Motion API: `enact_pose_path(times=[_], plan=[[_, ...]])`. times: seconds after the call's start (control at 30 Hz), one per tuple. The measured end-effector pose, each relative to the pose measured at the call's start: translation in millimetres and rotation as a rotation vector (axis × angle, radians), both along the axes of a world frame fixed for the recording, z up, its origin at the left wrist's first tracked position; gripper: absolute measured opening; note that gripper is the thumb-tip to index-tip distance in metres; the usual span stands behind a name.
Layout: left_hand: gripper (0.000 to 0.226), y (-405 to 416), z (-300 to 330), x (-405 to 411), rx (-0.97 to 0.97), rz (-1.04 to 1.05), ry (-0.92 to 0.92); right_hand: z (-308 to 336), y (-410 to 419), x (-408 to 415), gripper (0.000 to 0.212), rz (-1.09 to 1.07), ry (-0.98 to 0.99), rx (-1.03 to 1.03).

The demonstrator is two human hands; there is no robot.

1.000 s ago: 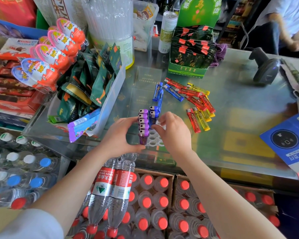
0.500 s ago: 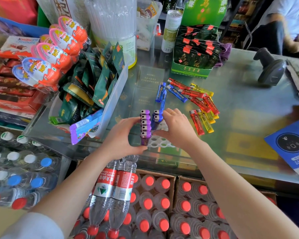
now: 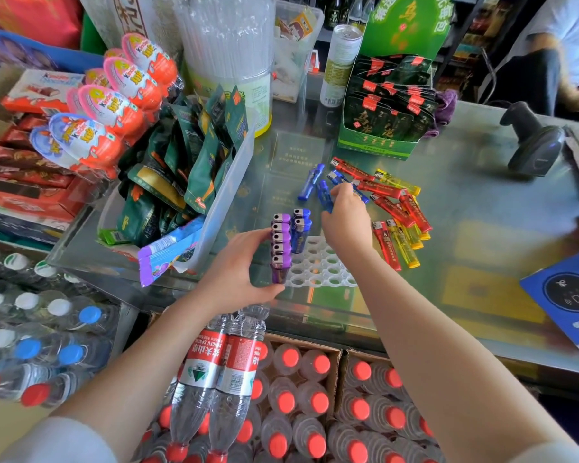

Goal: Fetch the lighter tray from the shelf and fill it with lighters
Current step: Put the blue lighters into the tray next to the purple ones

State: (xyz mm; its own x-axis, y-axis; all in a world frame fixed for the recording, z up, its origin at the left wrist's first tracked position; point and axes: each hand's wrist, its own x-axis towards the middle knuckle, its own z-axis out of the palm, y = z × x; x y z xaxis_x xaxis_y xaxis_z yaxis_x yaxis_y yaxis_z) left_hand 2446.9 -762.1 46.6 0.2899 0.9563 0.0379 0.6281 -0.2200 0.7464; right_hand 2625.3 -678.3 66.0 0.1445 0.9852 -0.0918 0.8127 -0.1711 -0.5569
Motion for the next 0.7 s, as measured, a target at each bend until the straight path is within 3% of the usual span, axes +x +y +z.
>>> enact_pose_path(times=[0.33,0.57,0.7], plan=[[0.078,0,0,-1,0.021,0.003,-0.009,16,-45,28,0.015,-0.054,0.663,0.044],[0.076,-4,8,1,0.027,0.001,-0.003,19,-80,21,0.023,0.020,0.911,-0.051],[0.076,-6,8,2,0.034,0.002,0.013,12,-87,13,0.013,-0.019,0.983,-0.011]])
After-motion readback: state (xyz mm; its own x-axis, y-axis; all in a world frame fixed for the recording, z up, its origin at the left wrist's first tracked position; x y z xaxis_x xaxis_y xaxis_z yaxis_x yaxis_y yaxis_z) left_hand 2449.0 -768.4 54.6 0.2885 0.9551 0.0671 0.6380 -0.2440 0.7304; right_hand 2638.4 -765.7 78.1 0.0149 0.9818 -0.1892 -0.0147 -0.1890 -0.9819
